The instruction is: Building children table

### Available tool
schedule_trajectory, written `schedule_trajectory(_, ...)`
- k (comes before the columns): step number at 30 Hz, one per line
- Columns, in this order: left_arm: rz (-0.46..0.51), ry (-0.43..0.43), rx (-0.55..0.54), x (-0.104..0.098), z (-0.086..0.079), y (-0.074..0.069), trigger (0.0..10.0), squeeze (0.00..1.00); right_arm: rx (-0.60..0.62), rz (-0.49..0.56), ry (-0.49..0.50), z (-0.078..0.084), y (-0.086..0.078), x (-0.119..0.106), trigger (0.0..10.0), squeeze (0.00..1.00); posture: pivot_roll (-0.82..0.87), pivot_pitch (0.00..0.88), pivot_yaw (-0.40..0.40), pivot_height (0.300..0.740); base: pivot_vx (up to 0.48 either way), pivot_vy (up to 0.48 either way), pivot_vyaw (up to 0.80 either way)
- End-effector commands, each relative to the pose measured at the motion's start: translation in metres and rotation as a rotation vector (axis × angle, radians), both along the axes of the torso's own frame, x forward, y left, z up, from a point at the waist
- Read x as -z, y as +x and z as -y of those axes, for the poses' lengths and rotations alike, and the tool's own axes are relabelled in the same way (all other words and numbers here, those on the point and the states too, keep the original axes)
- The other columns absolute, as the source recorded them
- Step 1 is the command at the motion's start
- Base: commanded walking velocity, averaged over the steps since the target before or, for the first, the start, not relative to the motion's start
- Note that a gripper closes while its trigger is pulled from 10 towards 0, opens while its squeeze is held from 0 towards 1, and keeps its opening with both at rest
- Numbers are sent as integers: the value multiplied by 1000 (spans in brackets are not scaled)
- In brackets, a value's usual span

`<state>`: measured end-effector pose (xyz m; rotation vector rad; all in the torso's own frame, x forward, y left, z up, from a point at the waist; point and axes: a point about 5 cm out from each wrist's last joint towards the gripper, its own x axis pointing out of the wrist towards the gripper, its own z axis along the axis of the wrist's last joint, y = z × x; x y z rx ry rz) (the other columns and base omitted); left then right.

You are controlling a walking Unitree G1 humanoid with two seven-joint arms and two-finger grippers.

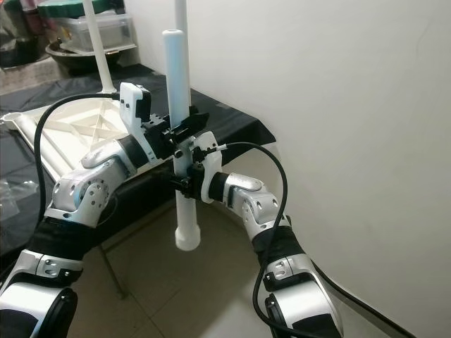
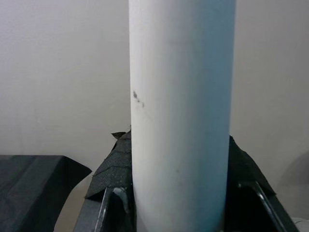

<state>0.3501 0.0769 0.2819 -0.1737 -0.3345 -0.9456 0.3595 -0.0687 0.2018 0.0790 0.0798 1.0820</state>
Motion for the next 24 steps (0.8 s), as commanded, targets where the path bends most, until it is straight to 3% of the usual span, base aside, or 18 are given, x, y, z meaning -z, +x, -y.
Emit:
schedule_trajectory(1, 40, -6, 9, -8, 3, -1, 10000, 0, -26, 10, 17, -5, 0, -5, 0, 0, 40, 0, -35, 740, 0, 0, 0)
schedule_trajectory(11, -3, -7, 0, -4, 3, 2, 10000, 0, -26, 11, 19, -5, -1, -4, 0, 0, 39, 0, -36, 740, 0, 0, 0)
schedule_trajectory(12, -13, -7, 2, -3, 4, 2, 10000, 510, -27, 11, 20, -5, -1, -4, 0, 0, 38, 0, -37, 740, 0, 0, 0)
schedule_trajectory(13, -13, -7, 2, -3, 4, 2, 10000, 510, -27, 11, 20, -5, -1, -4, 0, 0, 38, 0, -37, 740, 0, 0, 0)
schedule_trajectory(14, -19, -10, 10, -2, 4, 1, 10000, 1000, -28, 10, 20, -5, -2, -3, 0, 0, 38, 0, -37, 740, 0, 0, 0)
schedule_trajectory(19, -20, -12, 30, 1, 5, -3, 10000, 1000, -36, 10, 25, -5, -5, -1, 0, 0, 35, 0, -31, 740, 0, 0, 0)
schedule_trajectory(23, -9, 9, -17, 3, 1, -2, 10000, 1000, -40, 11, 29, -3, -6, -1, 0, 0, 35, 0, -27, 740, 0, 0, 0)
schedule_trajectory(24, -7, 14, -39, 5, -2, -1, 10000, 0, -38, 13, 29, -2, -7, -1, 0, 0, 33, 0, -27, 740, 0, 0, 0)
